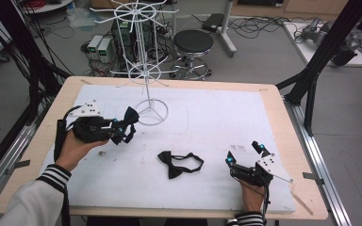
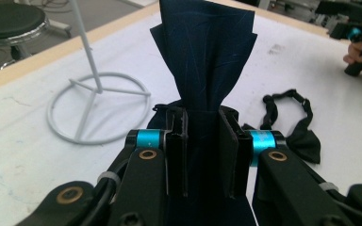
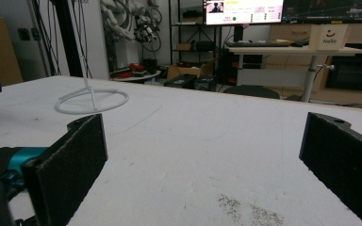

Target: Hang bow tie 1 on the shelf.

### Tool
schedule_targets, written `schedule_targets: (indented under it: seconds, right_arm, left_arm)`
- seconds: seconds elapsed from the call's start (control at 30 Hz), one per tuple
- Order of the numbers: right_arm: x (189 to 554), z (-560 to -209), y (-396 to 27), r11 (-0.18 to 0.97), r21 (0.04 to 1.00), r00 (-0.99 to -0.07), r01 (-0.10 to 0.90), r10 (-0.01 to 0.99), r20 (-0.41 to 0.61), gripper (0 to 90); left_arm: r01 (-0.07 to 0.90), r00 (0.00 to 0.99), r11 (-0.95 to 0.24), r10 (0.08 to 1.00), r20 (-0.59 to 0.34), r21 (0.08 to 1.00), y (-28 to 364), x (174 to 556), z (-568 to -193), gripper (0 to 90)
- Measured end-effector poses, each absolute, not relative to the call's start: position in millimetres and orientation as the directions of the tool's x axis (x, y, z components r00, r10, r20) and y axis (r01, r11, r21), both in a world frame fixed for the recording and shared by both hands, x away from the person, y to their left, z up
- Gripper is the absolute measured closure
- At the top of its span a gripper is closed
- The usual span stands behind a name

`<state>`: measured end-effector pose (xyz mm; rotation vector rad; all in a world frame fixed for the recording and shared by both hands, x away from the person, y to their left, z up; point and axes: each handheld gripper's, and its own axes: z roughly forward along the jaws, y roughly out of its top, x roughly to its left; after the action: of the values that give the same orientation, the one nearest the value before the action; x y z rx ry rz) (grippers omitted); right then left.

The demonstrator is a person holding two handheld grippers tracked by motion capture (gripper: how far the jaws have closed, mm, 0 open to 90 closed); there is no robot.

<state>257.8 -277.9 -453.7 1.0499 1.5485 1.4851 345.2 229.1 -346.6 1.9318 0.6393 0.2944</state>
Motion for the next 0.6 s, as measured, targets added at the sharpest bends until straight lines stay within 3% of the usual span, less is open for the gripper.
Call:
schedule_targets:
  seconds: [0.6]
  right_arm:
    - [257.9, -453.7, -277.7, -0.002, 0.998, -0.393, 0.067, 0.919, 0.028, 0.7]
  left_arm:
    - [0.305, 0.767, -0.241, 0.636, -0.087, 0.921, 252.3, 350.7, -328.5, 74.6]
